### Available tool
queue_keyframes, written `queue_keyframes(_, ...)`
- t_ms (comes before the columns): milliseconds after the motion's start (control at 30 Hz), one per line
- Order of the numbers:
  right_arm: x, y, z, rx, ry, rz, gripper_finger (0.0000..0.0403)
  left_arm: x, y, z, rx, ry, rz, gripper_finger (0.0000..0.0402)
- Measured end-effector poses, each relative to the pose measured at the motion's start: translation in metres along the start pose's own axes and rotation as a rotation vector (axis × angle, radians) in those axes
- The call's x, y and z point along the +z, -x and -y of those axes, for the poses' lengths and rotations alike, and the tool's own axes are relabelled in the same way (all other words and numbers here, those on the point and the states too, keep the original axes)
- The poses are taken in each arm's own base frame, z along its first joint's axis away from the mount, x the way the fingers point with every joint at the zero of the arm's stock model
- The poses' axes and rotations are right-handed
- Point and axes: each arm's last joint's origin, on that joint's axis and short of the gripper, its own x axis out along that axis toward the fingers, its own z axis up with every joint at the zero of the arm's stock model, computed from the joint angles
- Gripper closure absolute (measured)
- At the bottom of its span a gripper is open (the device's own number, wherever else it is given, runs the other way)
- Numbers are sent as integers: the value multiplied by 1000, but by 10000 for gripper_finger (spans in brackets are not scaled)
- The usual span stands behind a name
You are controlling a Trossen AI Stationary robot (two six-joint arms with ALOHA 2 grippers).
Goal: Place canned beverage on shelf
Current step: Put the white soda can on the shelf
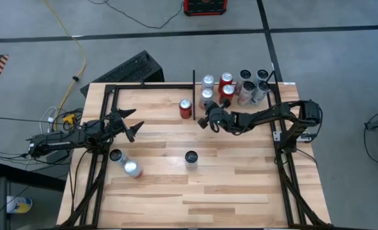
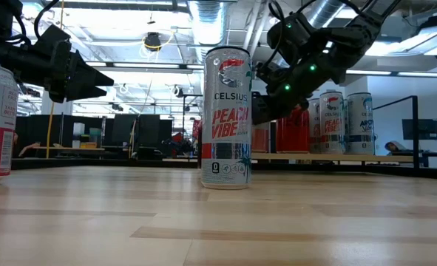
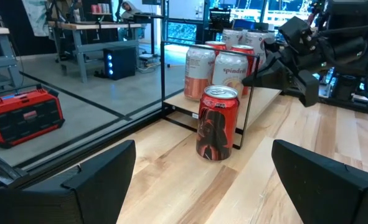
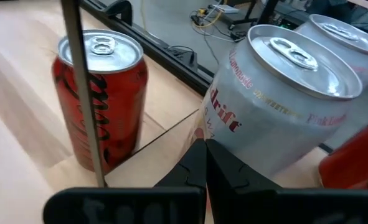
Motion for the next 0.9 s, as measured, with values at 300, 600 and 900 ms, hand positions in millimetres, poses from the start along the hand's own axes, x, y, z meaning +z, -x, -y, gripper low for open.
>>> queue_keyframes(300, -1, 0, 2, -71, -18, 1, 378, 0, 0, 0, 0, 0, 0, 40)
queue_keyframes(600, -2, 0, 3, -112, -19, 1, 378, 0, 0, 0, 0, 0, 0, 40)
queue_keyframes(900, -2, 0, 4, -142, -27, 3, 378, 0, 0, 0, 0, 0, 0, 40)
